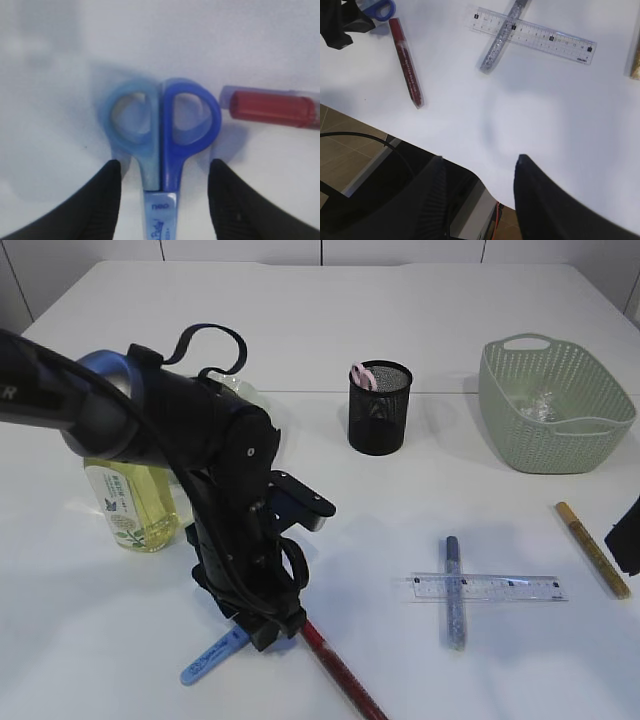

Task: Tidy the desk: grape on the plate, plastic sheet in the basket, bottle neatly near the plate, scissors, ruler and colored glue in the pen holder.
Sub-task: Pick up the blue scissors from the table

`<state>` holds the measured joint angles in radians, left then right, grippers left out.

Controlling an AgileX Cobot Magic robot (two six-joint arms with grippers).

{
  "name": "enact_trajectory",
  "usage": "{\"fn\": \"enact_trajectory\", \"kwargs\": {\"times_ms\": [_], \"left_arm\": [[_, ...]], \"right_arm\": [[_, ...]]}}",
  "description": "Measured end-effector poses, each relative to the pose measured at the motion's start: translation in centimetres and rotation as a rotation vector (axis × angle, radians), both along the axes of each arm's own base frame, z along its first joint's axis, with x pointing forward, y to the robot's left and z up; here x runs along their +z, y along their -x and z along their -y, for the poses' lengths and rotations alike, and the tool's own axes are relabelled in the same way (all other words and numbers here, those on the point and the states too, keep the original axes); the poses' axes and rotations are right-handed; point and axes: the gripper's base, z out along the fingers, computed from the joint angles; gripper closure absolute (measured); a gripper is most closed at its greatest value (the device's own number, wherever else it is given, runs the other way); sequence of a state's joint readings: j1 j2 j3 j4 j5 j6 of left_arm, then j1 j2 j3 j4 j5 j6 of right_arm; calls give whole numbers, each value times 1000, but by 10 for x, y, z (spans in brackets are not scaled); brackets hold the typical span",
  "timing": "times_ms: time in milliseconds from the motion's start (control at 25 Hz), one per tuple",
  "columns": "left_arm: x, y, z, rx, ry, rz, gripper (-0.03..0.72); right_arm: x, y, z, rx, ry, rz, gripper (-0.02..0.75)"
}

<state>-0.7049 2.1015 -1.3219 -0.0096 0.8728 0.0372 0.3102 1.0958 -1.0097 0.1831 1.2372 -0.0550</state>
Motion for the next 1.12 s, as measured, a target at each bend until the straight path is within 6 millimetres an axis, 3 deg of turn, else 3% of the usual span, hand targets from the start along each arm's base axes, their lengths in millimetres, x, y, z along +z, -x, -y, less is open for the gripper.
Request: {"fn": "enact_trajectory", "kwargs": {"times_ms": [1120], "left_arm": [[-6, -2, 2, 7, 12, 2, 305]], "right_arm": [[0, 0, 0, 0, 0, 0, 374]]}}
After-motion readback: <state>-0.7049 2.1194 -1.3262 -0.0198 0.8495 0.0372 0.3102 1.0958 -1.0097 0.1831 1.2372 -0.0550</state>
